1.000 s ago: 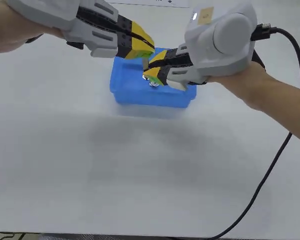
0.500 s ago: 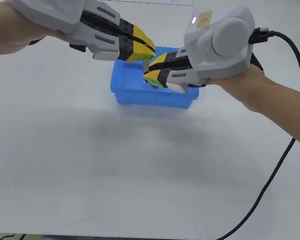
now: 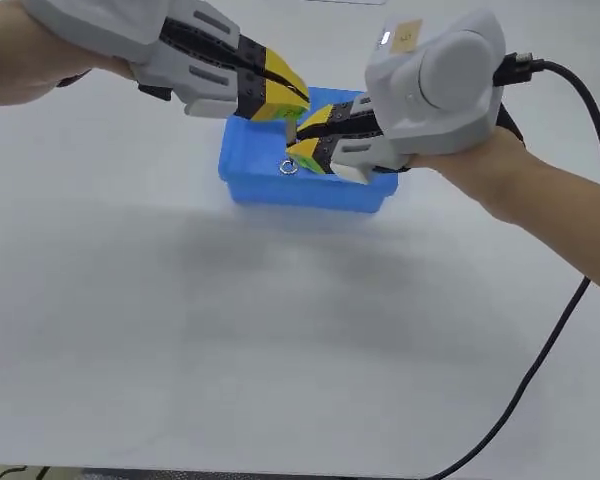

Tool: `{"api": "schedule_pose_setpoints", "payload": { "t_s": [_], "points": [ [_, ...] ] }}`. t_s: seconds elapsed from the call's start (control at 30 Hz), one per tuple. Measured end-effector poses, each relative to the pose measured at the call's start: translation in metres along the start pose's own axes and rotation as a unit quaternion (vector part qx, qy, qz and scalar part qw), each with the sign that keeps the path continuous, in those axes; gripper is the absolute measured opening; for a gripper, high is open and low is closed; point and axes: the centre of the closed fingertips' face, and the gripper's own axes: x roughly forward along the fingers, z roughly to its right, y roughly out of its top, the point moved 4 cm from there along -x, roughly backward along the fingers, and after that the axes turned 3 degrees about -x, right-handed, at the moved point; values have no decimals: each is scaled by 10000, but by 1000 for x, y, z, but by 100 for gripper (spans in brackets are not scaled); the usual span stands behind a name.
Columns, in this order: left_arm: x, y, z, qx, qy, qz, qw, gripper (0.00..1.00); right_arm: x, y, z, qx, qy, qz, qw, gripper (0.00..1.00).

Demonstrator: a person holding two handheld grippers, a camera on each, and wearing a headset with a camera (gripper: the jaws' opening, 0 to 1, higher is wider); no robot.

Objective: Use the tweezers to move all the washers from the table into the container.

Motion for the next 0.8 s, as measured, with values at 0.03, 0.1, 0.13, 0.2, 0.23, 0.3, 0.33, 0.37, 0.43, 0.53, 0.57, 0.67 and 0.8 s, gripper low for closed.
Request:
{"api": "schedule_pose_setpoints", "payload": {
  "t_s": [0.03,0.1,0.13,0.2,0.23,0.3,0.33,0.37,0.43,0.53,0.57,0.67,0.8],
  "points": [
    [0,0,0,9,1,-3,10000,5,-1,0,-1,25,9,5,10000,11],
    [-1,2,2,35,12,-2,10000,5,-3,2,-2,19,-5,24,10000,11],
    [-3,3,3,49,23,2,10000,5,-4,3,-2,13,-3,33,10000,10],
    [-5,6,4,65,45,31,10000,5,-6,5,-2,-24,-10,59,10000,10],
    [-6,7,4,73,64,42,9999,5,-7,6,-2,-45,-25,69,10000,10],
    [-11,11,5,119,117,63,9998,5,-12,9,-1,-81,-76,96,9999,9],
    [-13,13,6,135,133,76,9998,5,-16,12,-1,-79,-110,132,9998,9],
    [-16,16,7,164,171,108,9997,5,-19,14,0,-74,-140,165,9997,9],
    [-23,21,9,199,220,149,9994,5,-26,19,-2,-84,-192,214,9996,9],
    [-31,25,14,255,268,179,9992,5,-37,25,-5,-128,-242,261,9993,8],
    [-34,27,16,269,292,202,9990,5,-39,25,-3,-132,-247,284,9992,8],
    [-38,30,20,292,344,238,9987,5,-45,28,-7,-158,-242,329,9990,8],
    [-42,40,31,318,377,396,9980,5,-56,35,-19,-265,-258,361,9987,7]
  ]
}}
